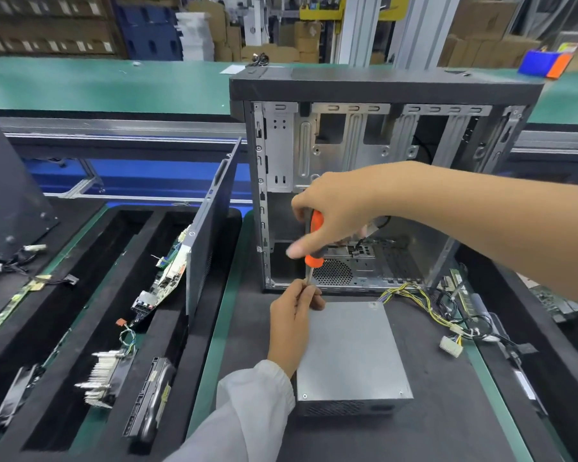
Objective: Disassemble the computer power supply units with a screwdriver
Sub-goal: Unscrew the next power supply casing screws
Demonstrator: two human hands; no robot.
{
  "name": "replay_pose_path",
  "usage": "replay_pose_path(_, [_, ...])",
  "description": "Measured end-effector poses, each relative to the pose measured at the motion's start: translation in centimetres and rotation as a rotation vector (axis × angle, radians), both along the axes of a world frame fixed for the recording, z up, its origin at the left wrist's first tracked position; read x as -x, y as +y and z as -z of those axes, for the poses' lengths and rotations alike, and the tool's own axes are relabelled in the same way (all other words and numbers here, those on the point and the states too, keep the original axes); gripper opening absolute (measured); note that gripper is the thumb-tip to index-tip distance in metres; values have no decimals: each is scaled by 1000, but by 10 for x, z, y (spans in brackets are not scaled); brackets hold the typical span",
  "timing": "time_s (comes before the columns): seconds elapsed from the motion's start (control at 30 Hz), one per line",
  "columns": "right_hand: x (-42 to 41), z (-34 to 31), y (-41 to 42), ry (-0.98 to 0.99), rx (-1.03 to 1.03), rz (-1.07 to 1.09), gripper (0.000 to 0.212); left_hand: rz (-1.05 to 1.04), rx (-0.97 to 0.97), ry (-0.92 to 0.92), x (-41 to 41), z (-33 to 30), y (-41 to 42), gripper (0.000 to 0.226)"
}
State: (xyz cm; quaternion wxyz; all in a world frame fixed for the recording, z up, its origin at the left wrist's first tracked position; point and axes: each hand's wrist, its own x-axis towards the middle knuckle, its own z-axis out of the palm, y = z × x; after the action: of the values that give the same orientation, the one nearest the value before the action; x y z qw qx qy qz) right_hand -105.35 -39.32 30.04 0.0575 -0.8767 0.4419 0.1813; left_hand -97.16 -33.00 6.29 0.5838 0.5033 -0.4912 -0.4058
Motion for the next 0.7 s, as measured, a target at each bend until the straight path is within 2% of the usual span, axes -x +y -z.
replay_pose_path(0.07, [-3,1,2,-6,145,95,74,1,-5,-1,0,1,-1,23])
replay_pose_path(0.13, [-6,6,-3,41,251,70,68,9,-6,-1,-1,1,0,23])
replay_pose_path(0.23, [-6,9,-10,114,185,-38,51,49,-24,14,-3,-1,0,25])
replay_pose_path(0.33, [-2,1,-9,115,86,-182,16,129,-16,5,-12,-9,-4,28])
replay_pose_path(0.43, [-2,-3,-6,116,-1,-227,35,193,-5,-49,-22,-15,-8,27])
replay_pose_path(0.5, [-2,-3,-5,73,-33,-158,39,229,-14,-51,-25,-18,-8,25])
replay_pose_path(0.6, [-4,-1,-6,-36,61,59,72,256,-24,-63,-27,-20,-9,23])
replay_pose_path(0.63, [-6,1,-8,-22,112,94,76,264,-30,-69,-28,-20,-9,23])
replay_pose_path(0.7, [-9,8,-13,72,169,52,71,285,-38,-81,-30,-20,-11,22])
